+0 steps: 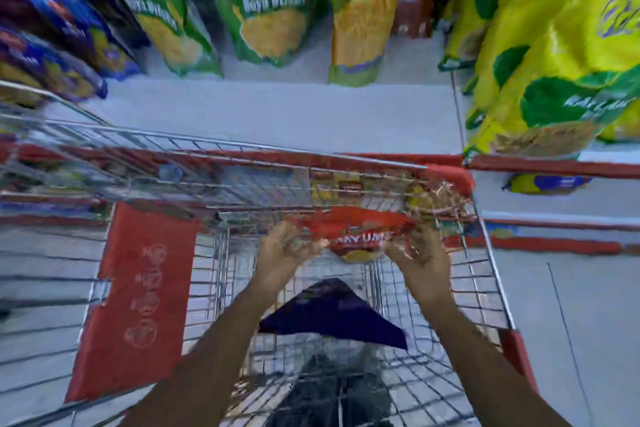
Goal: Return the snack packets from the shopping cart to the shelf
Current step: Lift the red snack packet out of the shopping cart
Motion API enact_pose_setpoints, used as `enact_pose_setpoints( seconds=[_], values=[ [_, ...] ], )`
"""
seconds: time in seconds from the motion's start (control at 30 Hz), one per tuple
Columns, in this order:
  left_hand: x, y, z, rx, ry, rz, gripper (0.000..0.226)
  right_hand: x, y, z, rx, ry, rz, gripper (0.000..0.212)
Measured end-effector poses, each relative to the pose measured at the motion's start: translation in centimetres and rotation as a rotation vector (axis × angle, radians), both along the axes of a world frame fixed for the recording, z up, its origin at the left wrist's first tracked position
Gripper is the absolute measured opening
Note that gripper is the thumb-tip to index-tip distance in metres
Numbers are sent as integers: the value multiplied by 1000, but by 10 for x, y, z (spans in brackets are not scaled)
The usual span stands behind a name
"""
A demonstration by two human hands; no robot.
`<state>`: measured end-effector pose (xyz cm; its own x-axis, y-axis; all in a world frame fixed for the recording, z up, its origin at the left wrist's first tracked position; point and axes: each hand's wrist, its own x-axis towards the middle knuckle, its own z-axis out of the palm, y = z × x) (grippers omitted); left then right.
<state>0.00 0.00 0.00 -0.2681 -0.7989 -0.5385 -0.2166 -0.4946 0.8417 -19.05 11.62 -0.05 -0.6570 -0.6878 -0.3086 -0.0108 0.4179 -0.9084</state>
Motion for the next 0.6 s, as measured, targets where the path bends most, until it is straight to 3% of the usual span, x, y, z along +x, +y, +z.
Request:
enact_pose_setpoints(
  seconds=[0.07,0.17,0.23,0.37,0.5,0.6],
  values=[
    [-7,-6,-10,-73,-61,-80,18,-5,-10,-16,-6,-44,-32,35],
    [-16,-13,-26,-77,-54,-59,10,-15,-20,-32,9,-56,-80,11],
    [-20,-13,-20,-98,-7,-84,1,-18,-23,-31,-16,-55,-65,9],
    [-23,-17,7,-161,41,-76,14,-23,-19,-8,-56,-28,-41,7],
    [-29,-15,71,-280,154,-60,7,-26,-17,55,-195,5,20,2],
    [-35,-12,126,-404,211,-50,16,-30,-19,115,-308,45,34,18]
  ],
)
